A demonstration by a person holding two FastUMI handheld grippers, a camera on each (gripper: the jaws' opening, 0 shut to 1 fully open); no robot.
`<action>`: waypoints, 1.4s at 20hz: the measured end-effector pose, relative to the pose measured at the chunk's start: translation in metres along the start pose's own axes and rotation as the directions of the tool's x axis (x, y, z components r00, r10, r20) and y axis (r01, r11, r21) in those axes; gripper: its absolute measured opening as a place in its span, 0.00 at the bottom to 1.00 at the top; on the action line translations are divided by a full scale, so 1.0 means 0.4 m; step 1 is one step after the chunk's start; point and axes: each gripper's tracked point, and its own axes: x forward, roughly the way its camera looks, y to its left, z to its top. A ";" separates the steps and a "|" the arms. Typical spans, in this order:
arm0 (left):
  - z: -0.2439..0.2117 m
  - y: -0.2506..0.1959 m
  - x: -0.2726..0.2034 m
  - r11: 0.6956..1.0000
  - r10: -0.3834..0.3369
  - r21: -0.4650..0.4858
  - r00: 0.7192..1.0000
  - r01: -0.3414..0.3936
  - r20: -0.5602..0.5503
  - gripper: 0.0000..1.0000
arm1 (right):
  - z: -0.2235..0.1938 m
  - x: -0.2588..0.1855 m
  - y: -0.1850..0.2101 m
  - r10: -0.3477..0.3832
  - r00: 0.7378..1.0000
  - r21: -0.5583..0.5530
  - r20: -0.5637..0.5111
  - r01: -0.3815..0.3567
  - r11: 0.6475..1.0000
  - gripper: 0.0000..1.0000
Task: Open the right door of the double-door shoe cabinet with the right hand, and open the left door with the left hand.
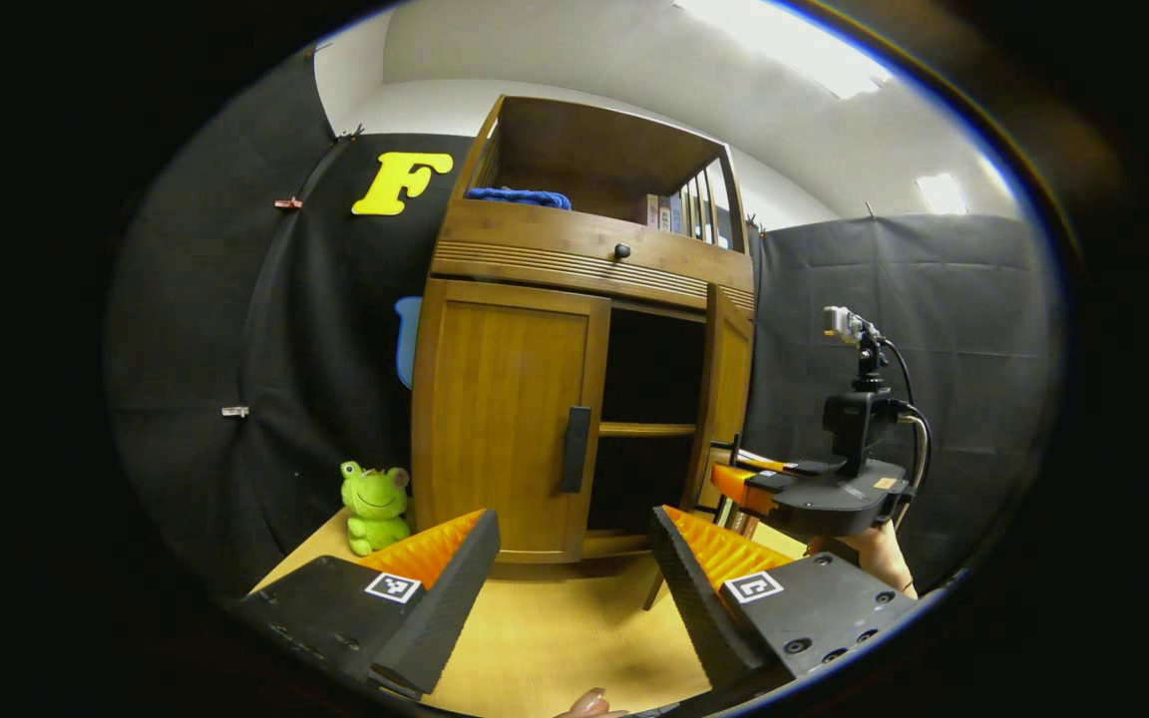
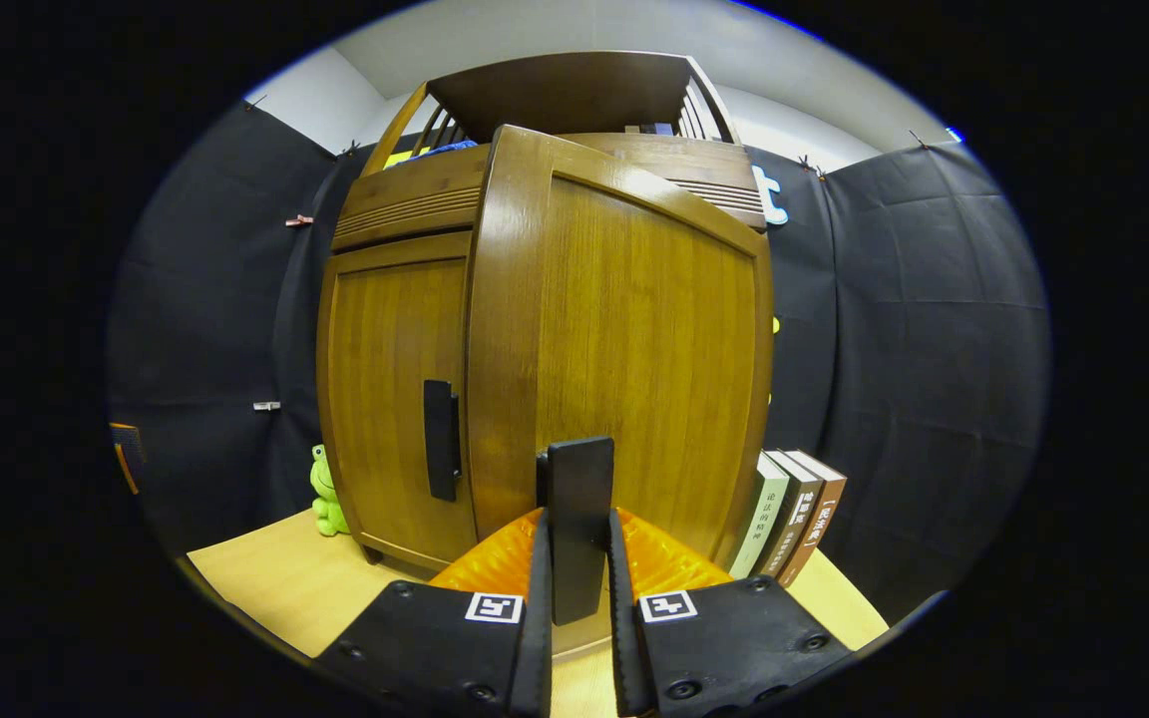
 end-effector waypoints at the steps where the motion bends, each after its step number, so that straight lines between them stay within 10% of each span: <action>1: -0.004 -0.010 0.003 1.000 -0.008 0.003 1.000 0.008 -0.007 0.95 | 0.000 -0.007 -0.009 0.000 1.000 0.001 0.001 0.000 1.000 0.28; 22: -0.051 -0.140 0.054 0.993 -0.121 0.005 0.992 0.121 -0.043 0.95 | 0.006 -0.164 -0.258 -0.161 0.986 -0.012 0.034 0.161 0.987 0.27; 26: -0.055 -0.142 0.063 0.993 -0.115 0.004 0.992 0.115 -0.049 0.92 | 0.014 -0.181 -0.320 -0.223 0.974 -0.020 0.040 0.224 0.974 0.08; 28: -0.051 -0.142 0.068 0.994 -0.107 0.002 0.993 0.108 -0.043 0.92 | 0.012 -0.192 -0.345 -0.236 0.971 -0.027 0.039 0.237 0.971 0.24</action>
